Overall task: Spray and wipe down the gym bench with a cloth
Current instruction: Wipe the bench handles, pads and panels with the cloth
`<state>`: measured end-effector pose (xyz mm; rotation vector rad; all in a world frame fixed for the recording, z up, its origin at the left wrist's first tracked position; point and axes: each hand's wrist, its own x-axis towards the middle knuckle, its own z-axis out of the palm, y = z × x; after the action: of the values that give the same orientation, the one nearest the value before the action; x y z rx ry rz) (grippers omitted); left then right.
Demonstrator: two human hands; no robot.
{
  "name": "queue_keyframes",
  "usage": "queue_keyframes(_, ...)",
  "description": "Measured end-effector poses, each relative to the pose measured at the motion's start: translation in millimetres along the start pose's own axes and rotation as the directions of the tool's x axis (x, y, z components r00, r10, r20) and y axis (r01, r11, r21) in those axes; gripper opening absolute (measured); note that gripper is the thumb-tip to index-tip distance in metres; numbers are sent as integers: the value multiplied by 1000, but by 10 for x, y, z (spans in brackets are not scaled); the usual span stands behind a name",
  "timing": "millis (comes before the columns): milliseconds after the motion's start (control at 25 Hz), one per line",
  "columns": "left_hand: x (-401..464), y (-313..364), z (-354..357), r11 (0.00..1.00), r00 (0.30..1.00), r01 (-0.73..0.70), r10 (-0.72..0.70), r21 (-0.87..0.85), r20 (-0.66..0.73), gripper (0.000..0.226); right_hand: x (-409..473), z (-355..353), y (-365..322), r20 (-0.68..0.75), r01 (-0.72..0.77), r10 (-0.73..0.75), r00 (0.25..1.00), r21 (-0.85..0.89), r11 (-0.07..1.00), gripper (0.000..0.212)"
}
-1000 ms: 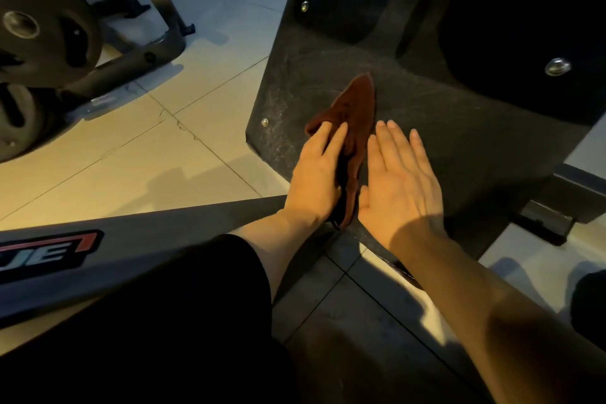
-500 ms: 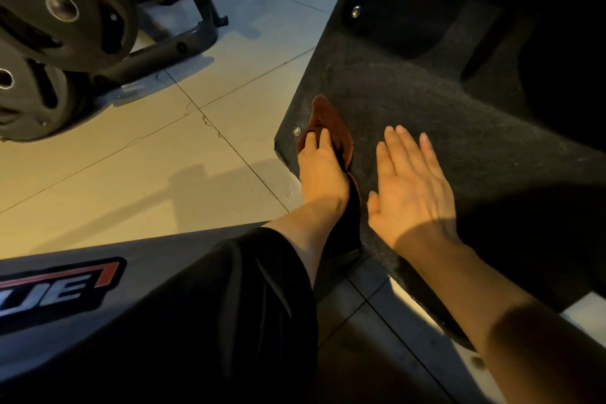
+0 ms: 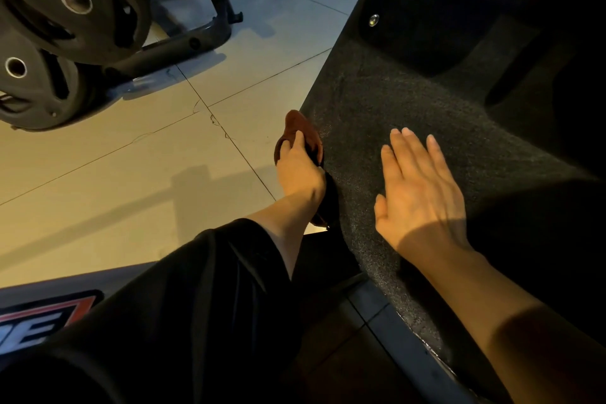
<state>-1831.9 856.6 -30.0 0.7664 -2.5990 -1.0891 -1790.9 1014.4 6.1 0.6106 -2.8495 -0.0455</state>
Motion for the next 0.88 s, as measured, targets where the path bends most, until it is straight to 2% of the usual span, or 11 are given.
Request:
queue_keyframes(160, -79, 224, 7, 929, 932, -363, 363, 66, 20, 74, 22, -18, -26, 11, 1, -1, 1000, -20, 1000, 75)
queue_keyframes(200, -3, 267, -4, 924, 926, -376, 376, 74, 25, 73, 32, -25, -28, 18, 3, -3, 1000, -15, 1000, 75)
queue_keyframes(320, 85, 377, -14, 979, 979, -202, 203, 33, -36, 69, 45, -47, -8, 35, 16, -16, 999, -6, 1000, 75)
queue_keyframes(400, 17, 446, -7, 939, 941, -337, 338, 75, -7, 71, 39, -64, -4, 54, 28, -27, 998, -10, 1000, 75)
queue_keyframes(480, 43, 506, -13, 855, 860, -510, 507, 94, 55, 73, 51, -111, 10, 50, 23, -23, 999, -2, 1000, 74)
queue_keyframes(520, 83, 543, -24, 860, 865, -502, 500, 87, 53, 73, 66, -155, 38, 40, 13, -12, 999, -19, 1000, 73)
queue_keyframes(600, 90, 631, -18, 926, 926, -376, 377, 34, -8, 73, 106, -252, 144, -7, -40, 40, 999, -90, 995, 73)
queue_keyframes(640, 39, 680, -11, 917, 917, -398, 399, 35, -23, 73, 118, -304, 218, -42, -86, 82, 996, -108, 990, 72)
queue_keyframes(760, -47, 771, -10, 735, 741, -672, 667, 93, 78, 73, 82, -367, 365, -70, -132, 126, 990, -97, 986, 71)
queue_keyframes(800, 10, 823, -18, 741, 746, -666, 663, 85, 68, 72, 45, -364, 382, -65, -130, 124, 990, -86, 988, 71)
queue_keyframes(880, 71, 1002, -1, 863, 863, -505, 504, -14, -24, 66, -42, -344, 408, -63, -138, 133, 989, -84, 987, 72)
